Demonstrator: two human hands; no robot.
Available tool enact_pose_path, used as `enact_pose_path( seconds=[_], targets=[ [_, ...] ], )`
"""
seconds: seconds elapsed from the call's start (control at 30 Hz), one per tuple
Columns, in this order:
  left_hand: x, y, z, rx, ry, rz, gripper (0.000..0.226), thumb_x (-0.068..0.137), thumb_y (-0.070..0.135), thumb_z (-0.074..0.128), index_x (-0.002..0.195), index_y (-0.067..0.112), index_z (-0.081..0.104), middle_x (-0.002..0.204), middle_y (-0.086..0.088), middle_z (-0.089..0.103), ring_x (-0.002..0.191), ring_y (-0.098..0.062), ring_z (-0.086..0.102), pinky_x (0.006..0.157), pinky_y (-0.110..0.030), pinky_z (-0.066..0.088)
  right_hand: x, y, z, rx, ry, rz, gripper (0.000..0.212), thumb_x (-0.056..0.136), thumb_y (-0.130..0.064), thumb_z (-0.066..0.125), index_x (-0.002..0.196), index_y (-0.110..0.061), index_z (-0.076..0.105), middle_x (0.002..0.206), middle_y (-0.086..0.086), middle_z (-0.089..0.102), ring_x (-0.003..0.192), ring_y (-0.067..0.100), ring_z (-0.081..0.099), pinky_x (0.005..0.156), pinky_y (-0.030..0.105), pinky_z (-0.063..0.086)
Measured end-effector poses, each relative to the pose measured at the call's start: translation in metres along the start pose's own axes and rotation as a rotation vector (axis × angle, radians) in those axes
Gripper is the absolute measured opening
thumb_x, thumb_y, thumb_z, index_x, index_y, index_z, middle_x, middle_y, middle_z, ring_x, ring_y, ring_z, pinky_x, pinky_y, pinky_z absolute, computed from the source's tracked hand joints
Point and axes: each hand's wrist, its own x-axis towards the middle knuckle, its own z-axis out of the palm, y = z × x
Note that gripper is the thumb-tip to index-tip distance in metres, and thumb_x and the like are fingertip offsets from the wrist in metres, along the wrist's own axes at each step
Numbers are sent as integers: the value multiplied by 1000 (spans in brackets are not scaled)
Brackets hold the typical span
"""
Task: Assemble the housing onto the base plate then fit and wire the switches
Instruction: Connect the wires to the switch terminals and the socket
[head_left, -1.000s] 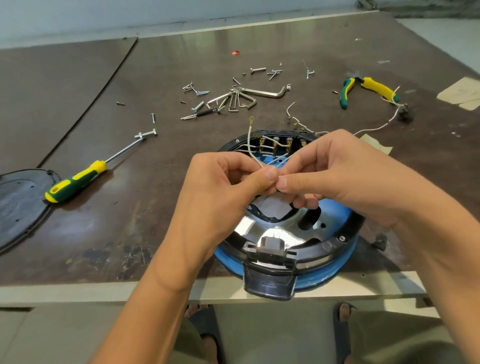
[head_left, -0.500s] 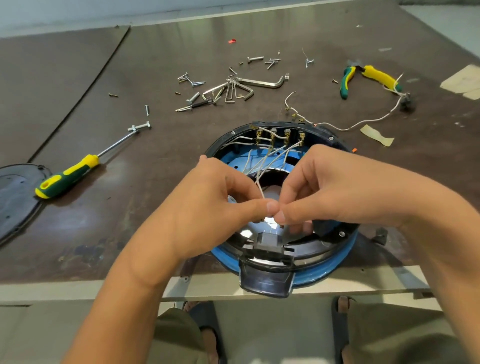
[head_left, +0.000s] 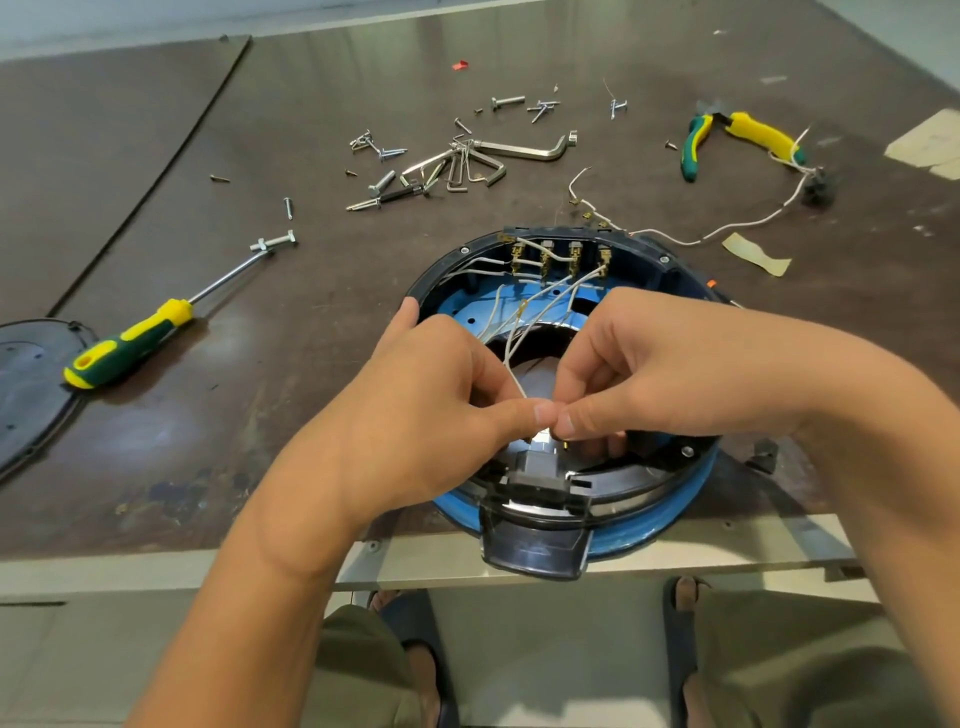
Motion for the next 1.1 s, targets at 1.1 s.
enact_pose_path(
  seconds=[1.1],
  targets=[
    [6,-9,2,86,-77,22,47,87,54,56,70,13,72,68,-11,69,68,-10,62,112,-20,-20,1,6,-4,26,-88,-88,13,89,-13,72,77,-17,75,67,0,73,59,5,65,56,12,46]
  ],
)
